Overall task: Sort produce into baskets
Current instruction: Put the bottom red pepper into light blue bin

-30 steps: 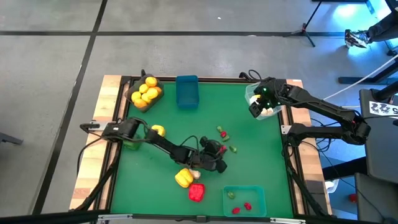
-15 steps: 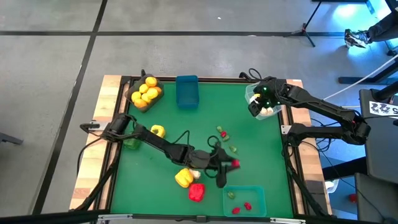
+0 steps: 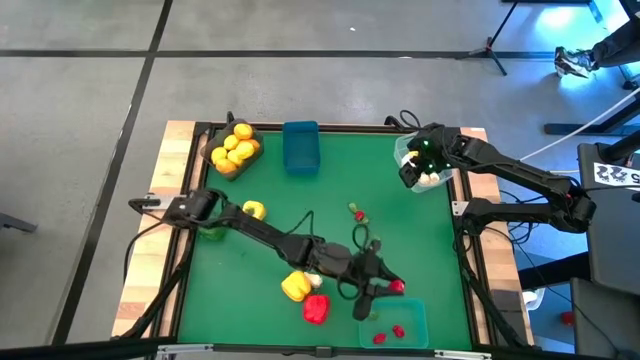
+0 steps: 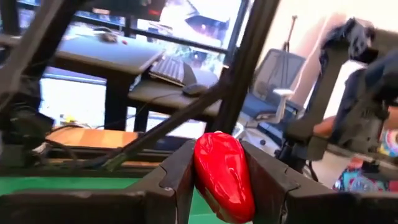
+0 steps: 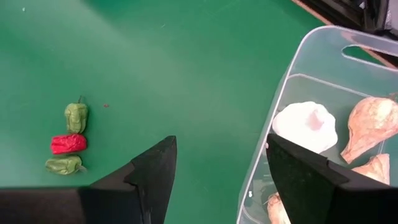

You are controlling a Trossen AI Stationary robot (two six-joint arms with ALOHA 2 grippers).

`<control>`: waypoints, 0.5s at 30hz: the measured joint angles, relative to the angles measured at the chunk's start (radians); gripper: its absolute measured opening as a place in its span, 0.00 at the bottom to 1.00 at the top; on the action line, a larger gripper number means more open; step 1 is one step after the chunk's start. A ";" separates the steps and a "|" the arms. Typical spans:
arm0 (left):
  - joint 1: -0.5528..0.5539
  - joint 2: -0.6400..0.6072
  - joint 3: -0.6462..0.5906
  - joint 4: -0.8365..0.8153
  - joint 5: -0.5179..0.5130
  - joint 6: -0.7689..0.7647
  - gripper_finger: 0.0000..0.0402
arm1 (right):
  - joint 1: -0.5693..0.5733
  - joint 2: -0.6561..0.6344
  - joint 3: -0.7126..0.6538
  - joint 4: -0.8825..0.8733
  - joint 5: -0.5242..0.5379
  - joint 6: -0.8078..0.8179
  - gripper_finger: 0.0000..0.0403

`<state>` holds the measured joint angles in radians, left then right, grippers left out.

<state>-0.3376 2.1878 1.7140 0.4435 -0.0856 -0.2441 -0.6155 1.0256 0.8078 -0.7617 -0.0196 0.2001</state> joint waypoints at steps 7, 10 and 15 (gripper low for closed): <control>-0.027 0.125 0.177 -0.119 0.000 0.013 0.29 | 0.001 0.000 0.000 -0.005 0.000 0.000 0.60; -0.037 0.169 0.205 -0.120 -0.001 0.016 0.29 | 0.001 0.000 0.000 -0.004 0.000 0.000 0.60; -0.058 0.219 0.206 -0.122 0.002 -0.020 0.29 | 0.001 0.000 0.000 -0.004 0.000 0.000 0.60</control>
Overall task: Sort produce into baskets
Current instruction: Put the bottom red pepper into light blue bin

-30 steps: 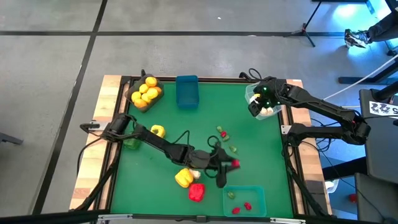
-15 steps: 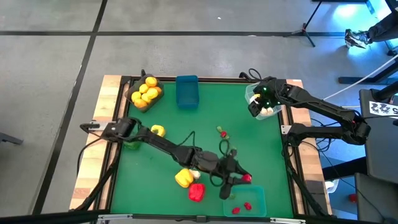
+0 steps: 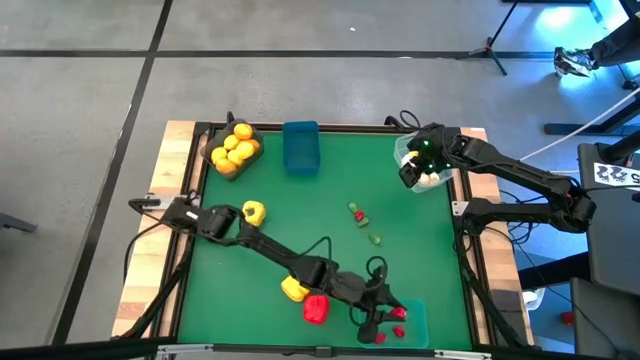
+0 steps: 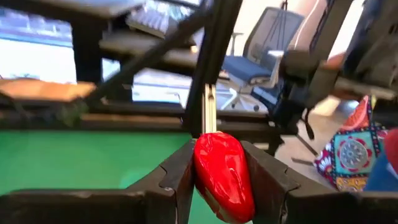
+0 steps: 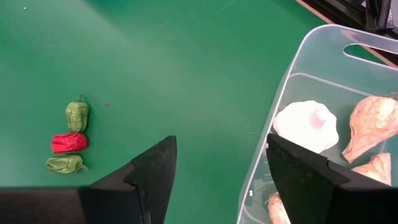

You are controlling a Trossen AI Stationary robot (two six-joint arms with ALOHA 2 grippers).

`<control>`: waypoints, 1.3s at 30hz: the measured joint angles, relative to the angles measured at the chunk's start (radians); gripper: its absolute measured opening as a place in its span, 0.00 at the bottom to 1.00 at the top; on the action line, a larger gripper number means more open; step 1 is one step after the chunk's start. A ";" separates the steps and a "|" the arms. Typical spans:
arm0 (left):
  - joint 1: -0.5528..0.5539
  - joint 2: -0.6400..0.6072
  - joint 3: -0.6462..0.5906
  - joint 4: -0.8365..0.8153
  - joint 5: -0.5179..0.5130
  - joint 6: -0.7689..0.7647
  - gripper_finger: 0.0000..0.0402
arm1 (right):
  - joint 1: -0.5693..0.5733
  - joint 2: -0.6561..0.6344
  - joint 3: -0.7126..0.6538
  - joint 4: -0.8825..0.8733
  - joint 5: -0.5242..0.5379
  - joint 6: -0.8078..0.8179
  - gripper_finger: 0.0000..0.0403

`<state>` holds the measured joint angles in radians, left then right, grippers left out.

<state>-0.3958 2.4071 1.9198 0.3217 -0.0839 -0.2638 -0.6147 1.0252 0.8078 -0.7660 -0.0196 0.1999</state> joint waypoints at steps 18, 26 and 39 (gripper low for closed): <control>-0.031 0.073 0.000 -0.119 0.036 -0.084 0.29 | -0.001 0.000 -0.100 0.044 -0.003 -0.008 0.60; -0.003 0.072 0.000 -0.107 0.086 -0.190 0.29 | -0.001 0.000 -0.100 0.083 -0.119 -0.039 0.60; 0.022 0.068 0.000 -0.007 0.071 -0.306 0.29 | -0.001 0.000 -0.100 0.091 -0.131 -0.055 0.60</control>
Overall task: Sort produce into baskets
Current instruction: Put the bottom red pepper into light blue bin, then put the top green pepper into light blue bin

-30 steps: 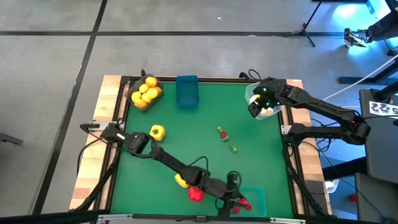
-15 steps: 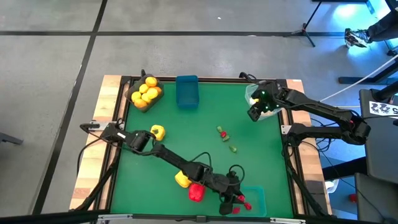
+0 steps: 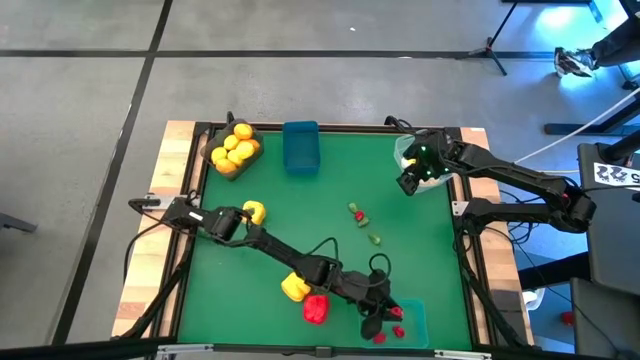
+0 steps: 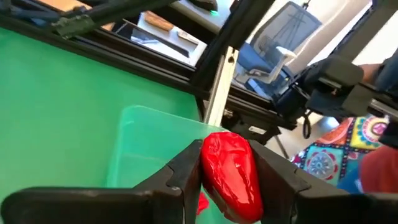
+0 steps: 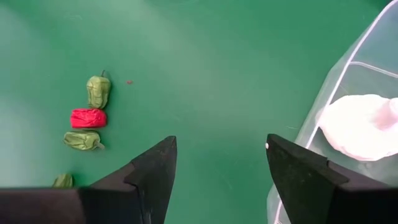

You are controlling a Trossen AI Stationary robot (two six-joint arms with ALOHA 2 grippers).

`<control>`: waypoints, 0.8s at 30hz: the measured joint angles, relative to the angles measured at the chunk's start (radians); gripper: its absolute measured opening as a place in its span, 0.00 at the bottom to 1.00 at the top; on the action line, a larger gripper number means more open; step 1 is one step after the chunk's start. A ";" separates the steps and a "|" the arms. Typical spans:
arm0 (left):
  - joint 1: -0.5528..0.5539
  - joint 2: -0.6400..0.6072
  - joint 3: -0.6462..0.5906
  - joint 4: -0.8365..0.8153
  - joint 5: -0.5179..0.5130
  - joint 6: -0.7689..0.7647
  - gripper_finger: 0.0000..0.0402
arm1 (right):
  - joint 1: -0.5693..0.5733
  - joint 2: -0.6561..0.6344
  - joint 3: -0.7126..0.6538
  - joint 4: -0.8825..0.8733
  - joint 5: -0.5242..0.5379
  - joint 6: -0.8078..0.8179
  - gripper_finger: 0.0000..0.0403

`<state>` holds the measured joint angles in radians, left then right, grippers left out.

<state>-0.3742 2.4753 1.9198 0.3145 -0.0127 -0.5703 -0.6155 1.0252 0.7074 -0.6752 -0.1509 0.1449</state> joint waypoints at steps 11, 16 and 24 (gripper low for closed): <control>0.031 -0.003 0.000 0.018 0.092 -0.063 0.58 | 0.000 0.000 0.000 0.002 0.000 -0.021 0.60; 0.046 -0.059 0.000 -0.016 0.068 -0.058 0.63 | 0.000 -0.001 0.000 0.002 0.000 -0.021 0.60; 0.091 -0.235 0.001 -0.472 -0.083 0.167 0.56 | 0.000 -0.001 0.000 0.002 0.000 -0.021 0.60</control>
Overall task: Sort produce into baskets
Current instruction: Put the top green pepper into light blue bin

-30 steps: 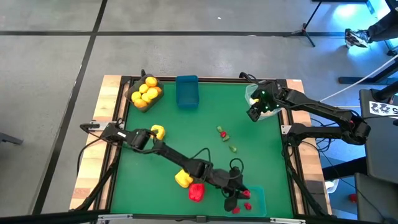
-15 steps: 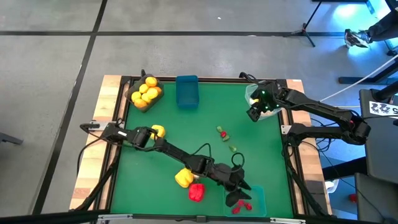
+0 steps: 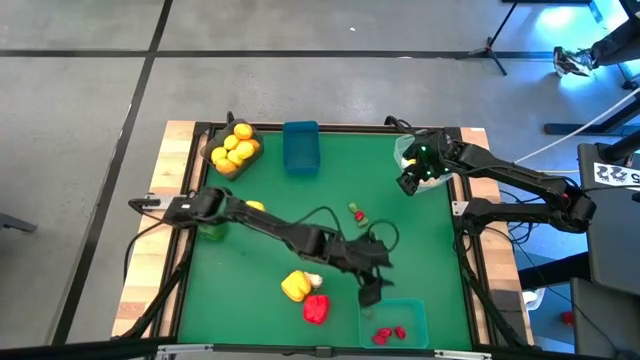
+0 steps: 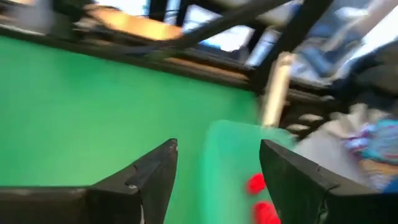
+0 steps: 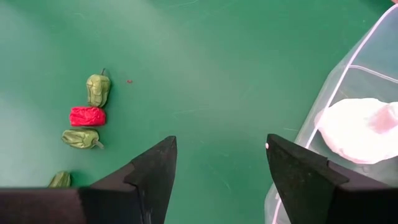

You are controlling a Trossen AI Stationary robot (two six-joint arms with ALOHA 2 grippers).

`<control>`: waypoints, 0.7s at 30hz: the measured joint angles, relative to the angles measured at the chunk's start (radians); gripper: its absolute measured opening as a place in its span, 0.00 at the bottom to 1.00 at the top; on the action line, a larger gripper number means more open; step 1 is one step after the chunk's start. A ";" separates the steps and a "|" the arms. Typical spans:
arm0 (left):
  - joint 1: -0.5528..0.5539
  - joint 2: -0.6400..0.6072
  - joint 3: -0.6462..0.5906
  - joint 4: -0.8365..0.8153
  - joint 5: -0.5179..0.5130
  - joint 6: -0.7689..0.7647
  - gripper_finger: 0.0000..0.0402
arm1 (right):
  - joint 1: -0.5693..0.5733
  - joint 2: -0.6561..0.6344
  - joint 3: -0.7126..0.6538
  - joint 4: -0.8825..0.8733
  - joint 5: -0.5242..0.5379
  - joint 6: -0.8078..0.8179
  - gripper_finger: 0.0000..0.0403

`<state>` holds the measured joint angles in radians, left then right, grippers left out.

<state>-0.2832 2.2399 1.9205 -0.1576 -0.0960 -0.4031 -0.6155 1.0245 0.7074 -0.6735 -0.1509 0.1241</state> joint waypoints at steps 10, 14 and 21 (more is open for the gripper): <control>0.076 -0.044 0.000 -0.298 -0.204 -0.207 0.53 | 0.000 0.000 0.000 0.000 0.000 0.000 0.60; 0.107 -0.051 -0.001 -0.378 -0.322 -0.193 0.53 | 0.000 0.000 0.000 0.000 0.000 0.000 0.60; 0.112 -0.166 -0.089 -0.409 -0.510 -0.094 0.53 | 0.000 0.000 0.000 0.005 0.002 0.001 0.60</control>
<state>-0.1713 2.0738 1.8313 -0.5663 -0.6061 -0.4973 -0.6155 1.0241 0.7074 -0.6684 -0.1493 0.1249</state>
